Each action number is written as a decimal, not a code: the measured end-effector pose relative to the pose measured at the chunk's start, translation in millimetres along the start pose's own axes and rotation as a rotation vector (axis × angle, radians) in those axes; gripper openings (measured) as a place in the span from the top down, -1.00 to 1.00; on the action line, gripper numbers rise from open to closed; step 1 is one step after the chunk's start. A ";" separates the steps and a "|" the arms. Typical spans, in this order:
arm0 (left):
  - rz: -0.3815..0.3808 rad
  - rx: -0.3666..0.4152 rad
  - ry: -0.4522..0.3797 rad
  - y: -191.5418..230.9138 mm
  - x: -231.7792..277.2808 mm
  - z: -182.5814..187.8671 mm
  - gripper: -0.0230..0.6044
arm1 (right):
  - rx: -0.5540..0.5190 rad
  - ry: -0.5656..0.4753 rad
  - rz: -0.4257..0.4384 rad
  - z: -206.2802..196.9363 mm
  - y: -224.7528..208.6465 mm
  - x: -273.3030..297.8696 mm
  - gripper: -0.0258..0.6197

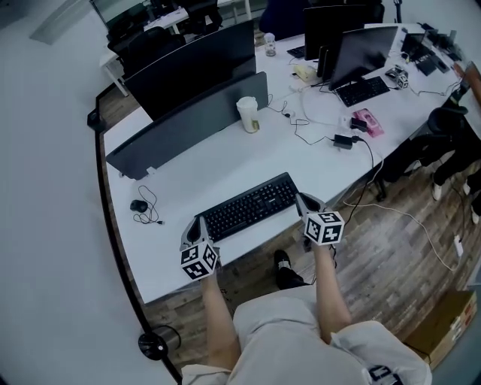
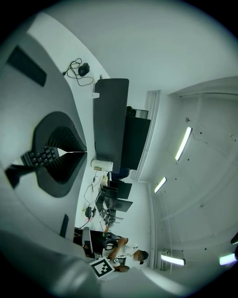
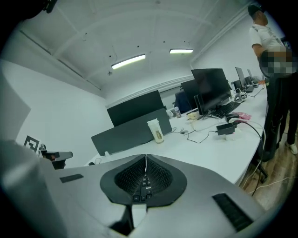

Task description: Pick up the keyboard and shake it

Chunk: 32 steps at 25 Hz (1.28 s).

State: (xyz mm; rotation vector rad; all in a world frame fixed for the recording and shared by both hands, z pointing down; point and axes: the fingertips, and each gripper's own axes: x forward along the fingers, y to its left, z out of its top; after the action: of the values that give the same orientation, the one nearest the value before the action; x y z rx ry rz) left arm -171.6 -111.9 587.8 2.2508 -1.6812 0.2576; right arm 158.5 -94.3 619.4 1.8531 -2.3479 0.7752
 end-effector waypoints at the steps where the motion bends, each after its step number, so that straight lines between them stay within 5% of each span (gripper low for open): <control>1: 0.000 0.003 0.002 -1.3 8.6 1.4 0.87 | -0.001 0.007 0.009 2.2 -4.6 8.5 0.80; 11: 0.063 -0.039 0.001 8.3 85.8 23.4 0.87 | -0.027 0.051 0.056 43.5 -63.8 82.5 0.79; 17: 0.142 -0.084 -0.003 51.6 84.8 16.8 0.87 | -0.040 0.034 0.017 47.0 -88.3 122.8 0.80; 29: 0.242 -0.418 0.247 134.5 46.9 -136.4 0.86 | 0.057 0.282 0.061 -26.3 -117.6 146.1 0.79; 32: 0.217 -0.481 0.288 134.6 47.3 -157.3 0.53 | 0.069 0.349 0.087 -54.0 -120.6 142.7 0.78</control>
State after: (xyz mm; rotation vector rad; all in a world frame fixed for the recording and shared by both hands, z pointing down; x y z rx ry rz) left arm -279.2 -132.8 769.7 1.6067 -1.6217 0.1893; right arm 215.9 -218.9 757.3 1.4969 -2.2121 1.1004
